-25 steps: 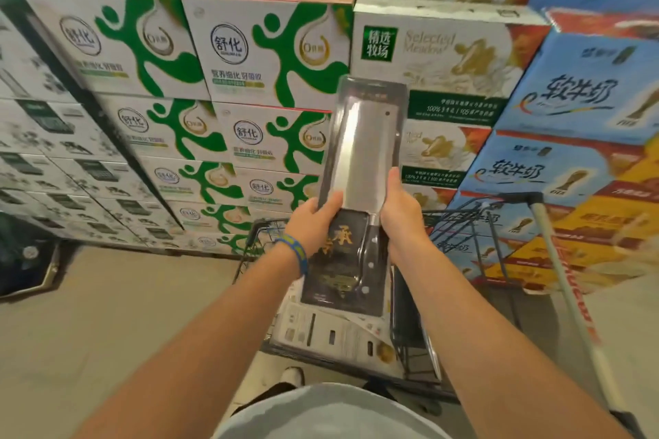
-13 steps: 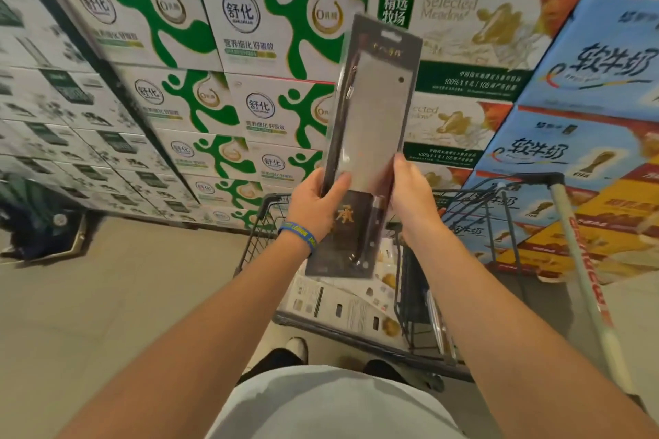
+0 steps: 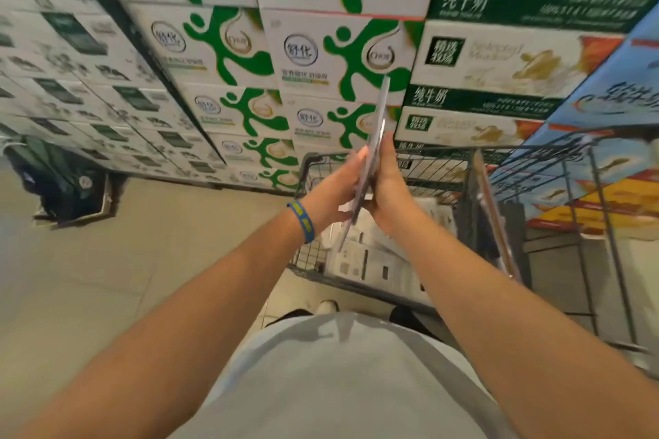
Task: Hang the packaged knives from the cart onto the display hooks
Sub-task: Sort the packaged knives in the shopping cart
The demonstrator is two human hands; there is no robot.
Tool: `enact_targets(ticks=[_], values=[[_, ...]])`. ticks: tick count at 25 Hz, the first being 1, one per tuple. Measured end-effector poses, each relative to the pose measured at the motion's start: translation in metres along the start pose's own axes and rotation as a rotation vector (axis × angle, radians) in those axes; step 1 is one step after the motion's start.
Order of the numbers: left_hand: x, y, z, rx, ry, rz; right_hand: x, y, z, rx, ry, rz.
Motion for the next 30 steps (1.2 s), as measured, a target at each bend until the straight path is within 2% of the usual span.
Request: enact_targets(ticks=[3,8,10,11,13,15,16,20,23,26,30], values=[[-0.038,0.027,-0.005,-0.077,-0.025,-0.220,0.025,-0.055,0.016,0.146,0.000,-0.004],[-0.072,0.080,0.010,-0.173,-0.079,-0.281,0.047,-0.125,0.040,0.309,-0.053,-0.026],[-0.075,0.105,0.016,-0.283,-0.087,-0.317,0.044,-0.149,0.047,0.390,-0.161,-0.156],[-0.080,0.119,0.017,-0.366,-0.108,-0.227,0.038,-0.160,0.050,0.384,-0.168,-0.312],[-0.099,0.139,0.026,-0.434,-0.194,0.263,0.033,-0.176,0.054,0.315,-0.031,-0.671],[-0.112,0.140,0.034,-0.366,-0.325,0.815,0.030,-0.193,0.059,0.241,0.111,-0.887],[-0.116,0.137,0.035,-0.344,-0.374,0.930,0.029,-0.198,0.063,0.229,0.124,-0.901],[-0.139,0.124,0.046,-0.353,-0.515,1.032,0.042,-0.203,0.078,0.221,0.138,-0.820],[-0.143,0.114,0.049,-0.258,-0.529,1.138,0.030,-0.207,0.083,0.231,0.182,-0.763],[-0.132,0.117,0.055,-0.170,-0.494,1.092,-0.003,-0.205,0.085,0.199,0.157,-0.701],[-0.121,0.118,0.047,-0.073,-0.505,1.039,-0.079,-0.206,0.093,0.263,-0.007,-0.953]])
Point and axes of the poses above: each hand's wrist, its own z-axis towards the middle knuckle, its own x-axis out of the palm, y = z × x, the point moved 6 cm from there along z, towards the middle knuckle, and after that the axes turned 12 degrees about z, right-handed, at the moved point
